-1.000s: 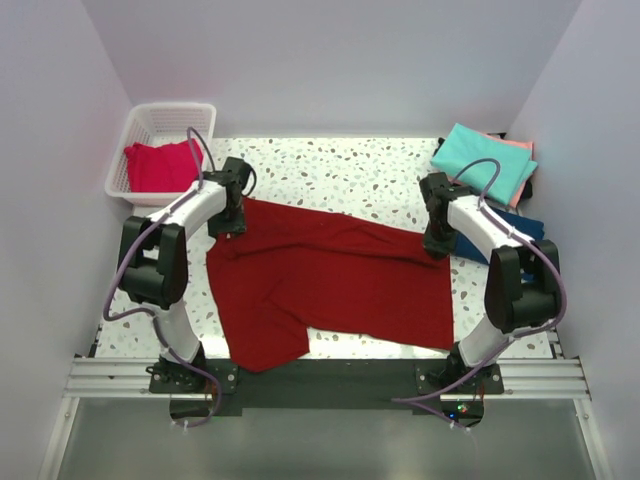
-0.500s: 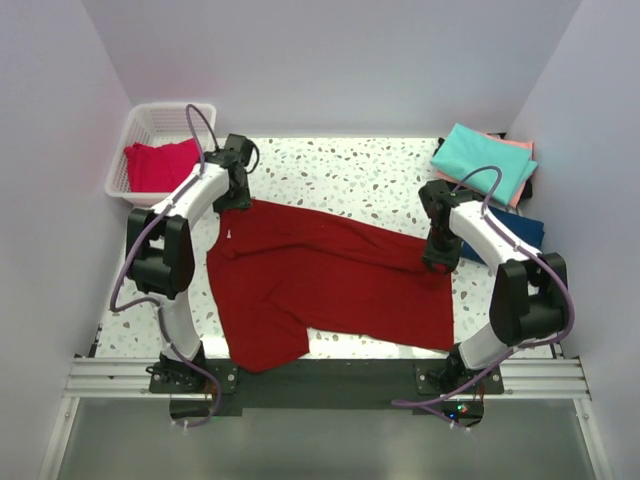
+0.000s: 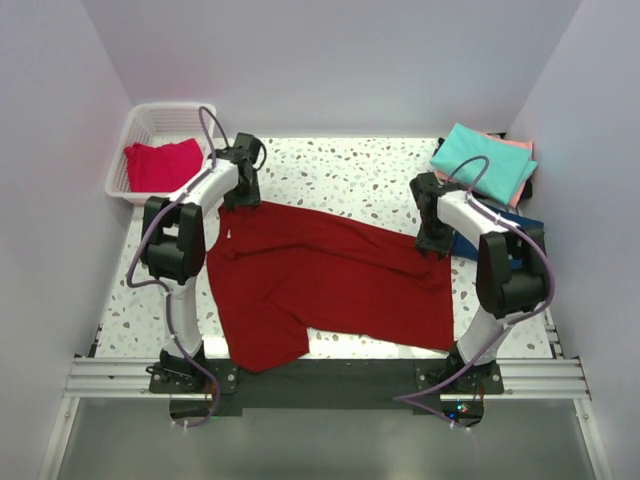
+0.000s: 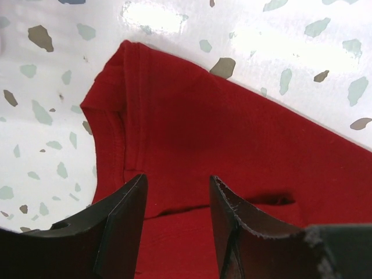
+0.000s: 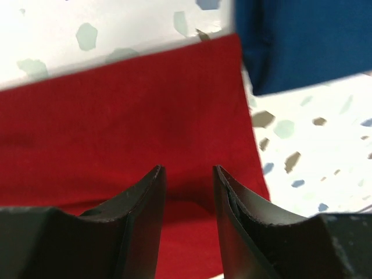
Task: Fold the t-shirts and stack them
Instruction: Fold the tshirt
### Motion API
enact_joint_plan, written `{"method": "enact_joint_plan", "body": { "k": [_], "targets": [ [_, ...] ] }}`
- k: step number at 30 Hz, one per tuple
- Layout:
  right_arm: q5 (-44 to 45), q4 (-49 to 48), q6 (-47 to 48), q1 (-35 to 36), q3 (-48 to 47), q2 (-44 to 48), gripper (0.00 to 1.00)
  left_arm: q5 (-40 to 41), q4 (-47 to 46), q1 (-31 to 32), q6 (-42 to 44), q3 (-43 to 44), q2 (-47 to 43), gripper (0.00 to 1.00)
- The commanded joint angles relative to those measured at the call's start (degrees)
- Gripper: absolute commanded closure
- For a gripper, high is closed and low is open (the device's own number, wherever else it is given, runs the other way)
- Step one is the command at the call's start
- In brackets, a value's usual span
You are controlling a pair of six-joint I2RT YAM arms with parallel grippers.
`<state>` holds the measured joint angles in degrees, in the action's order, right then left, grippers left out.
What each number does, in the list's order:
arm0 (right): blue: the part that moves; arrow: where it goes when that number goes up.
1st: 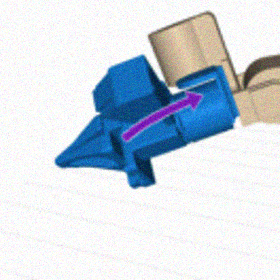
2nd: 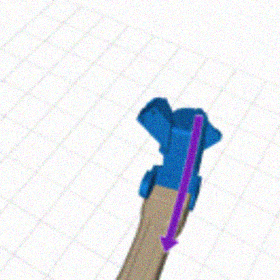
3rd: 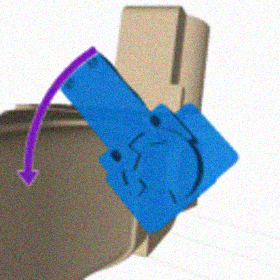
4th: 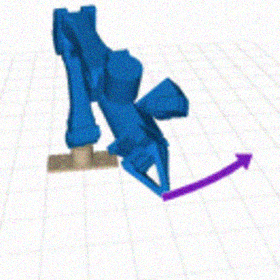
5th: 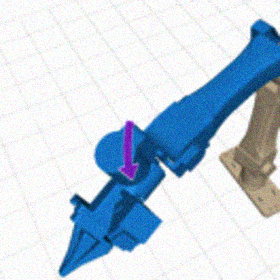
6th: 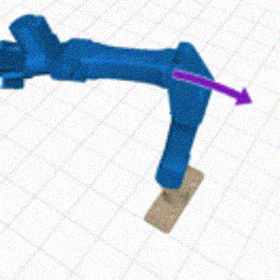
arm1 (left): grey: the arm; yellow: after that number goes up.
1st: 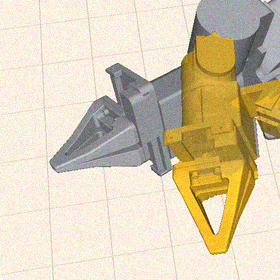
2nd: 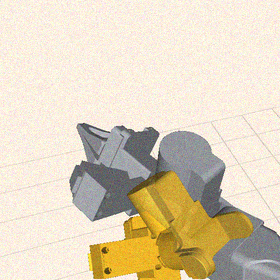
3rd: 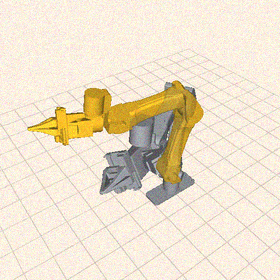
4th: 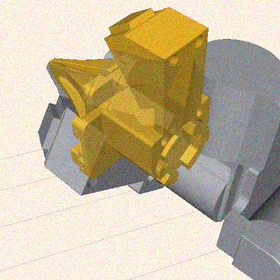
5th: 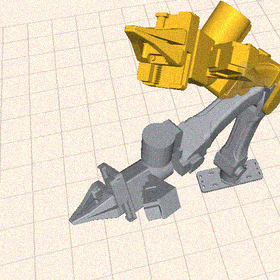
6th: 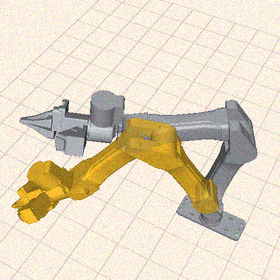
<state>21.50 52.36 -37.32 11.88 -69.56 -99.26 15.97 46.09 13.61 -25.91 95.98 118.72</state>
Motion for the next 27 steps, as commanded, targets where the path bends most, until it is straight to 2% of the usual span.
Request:
{"method": "enact_joint_plan", "body": {
  "k": [1,14,23,27],
  "targets": [
    [-1.4,-6.3,-1.7,0.0,-1.2,-3.8,0.58,-1.2,-1.2,0.3,0.8,-0.2,0.0,0.49],
    [-4.7,-8.0,1.1,-0.9,-9.1,-15.5,0.59,1.4,3.5,-0.9,-2.1,-0.1,3.8,0.51],
    [-5.1,-5.0,4.7,-3.4,-27.5,-29.0,0.59,3.4,6.4,-5.3,-5.1,5.3,8.4,0.57],
    [-6.5,-3.1,5.7,-4.2,-39.2,-35.5,0.59,3.6,8.0,-6.7,-5.8,9.1,11.4,0.59]
  ]
}}
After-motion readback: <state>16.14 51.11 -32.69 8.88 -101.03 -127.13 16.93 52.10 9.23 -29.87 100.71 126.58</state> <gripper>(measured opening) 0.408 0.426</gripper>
